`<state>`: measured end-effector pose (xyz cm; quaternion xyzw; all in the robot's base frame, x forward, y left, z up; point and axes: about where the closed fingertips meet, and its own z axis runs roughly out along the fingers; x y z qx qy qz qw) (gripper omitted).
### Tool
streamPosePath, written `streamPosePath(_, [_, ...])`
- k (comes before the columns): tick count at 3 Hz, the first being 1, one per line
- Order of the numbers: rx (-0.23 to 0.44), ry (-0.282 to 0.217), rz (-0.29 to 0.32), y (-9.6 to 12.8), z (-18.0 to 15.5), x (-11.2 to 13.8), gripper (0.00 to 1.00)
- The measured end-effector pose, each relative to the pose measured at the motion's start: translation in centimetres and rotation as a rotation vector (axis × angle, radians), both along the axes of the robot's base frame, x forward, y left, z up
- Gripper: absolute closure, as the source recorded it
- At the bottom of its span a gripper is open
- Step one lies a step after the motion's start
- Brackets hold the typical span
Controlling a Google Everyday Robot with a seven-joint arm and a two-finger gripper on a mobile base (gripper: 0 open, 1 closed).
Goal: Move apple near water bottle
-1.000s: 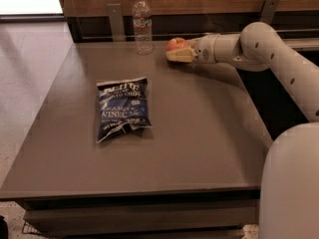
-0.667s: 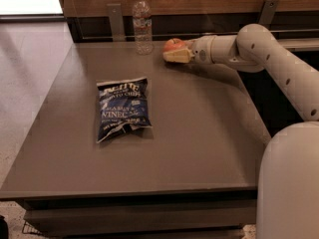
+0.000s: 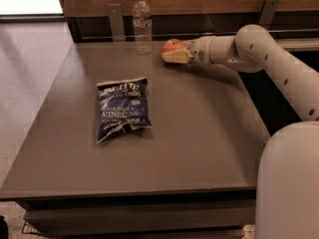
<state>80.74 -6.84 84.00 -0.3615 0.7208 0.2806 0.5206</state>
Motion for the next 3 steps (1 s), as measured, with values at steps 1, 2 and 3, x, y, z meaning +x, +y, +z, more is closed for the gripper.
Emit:
streamPosePath(1, [0.001,0.002,0.004,0.34,-0.12,0.01,0.29])
streamPosePath(2, [0.002,0.004,0.011,0.80,-0.27,0.02,0.01])
streamPosePath(3, [0.002,0.005,0.012,0.89,-0.31,0.03,0.00])
